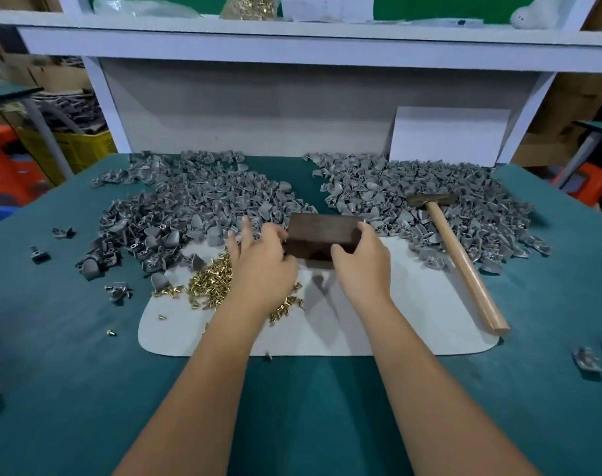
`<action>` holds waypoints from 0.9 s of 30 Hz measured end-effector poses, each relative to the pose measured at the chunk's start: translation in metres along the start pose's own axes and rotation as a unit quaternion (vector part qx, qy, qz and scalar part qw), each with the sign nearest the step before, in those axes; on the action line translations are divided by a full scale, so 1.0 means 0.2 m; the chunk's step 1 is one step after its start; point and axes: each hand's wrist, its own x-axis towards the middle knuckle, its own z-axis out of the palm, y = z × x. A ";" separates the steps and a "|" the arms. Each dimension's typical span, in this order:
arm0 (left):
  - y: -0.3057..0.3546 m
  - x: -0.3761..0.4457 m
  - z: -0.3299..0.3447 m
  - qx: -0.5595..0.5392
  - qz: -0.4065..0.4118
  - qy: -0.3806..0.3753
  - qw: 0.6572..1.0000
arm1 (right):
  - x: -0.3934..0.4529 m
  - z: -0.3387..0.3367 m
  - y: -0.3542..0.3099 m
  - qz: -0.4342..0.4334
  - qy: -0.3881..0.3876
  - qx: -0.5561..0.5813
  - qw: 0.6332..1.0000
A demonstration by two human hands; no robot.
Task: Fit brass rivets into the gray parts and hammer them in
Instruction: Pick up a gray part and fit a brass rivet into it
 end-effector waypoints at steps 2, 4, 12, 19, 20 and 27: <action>0.00 0.00 0.03 0.014 0.003 -0.044 0.999 | 0.00 -0.02 0.02 0.015 -0.006 0.035 0.999; -0.01 -0.01 0.05 0.010 0.027 -0.045 0.999 | 0.00 -0.03 0.02 0.028 -0.003 0.071 0.997; 0.00 -0.01 0.03 0.004 0.052 -0.010 0.999 | -0.04 -0.08 0.02 0.050 0.045 0.054 0.996; -0.12 0.02 -0.18 -0.074 0.002 0.097 0.993 | -0.10 -0.05 -0.01 0.002 0.073 -0.194 0.978; -0.16 0.02 -0.22 -0.090 -0.034 0.129 0.987 | -0.12 -0.04 -0.03 -0.049 0.089 -0.225 0.969; -0.38 0.04 -0.31 0.102 -0.218 0.095 0.966 | -0.31 0.10 -0.16 -0.275 0.043 -0.198 0.940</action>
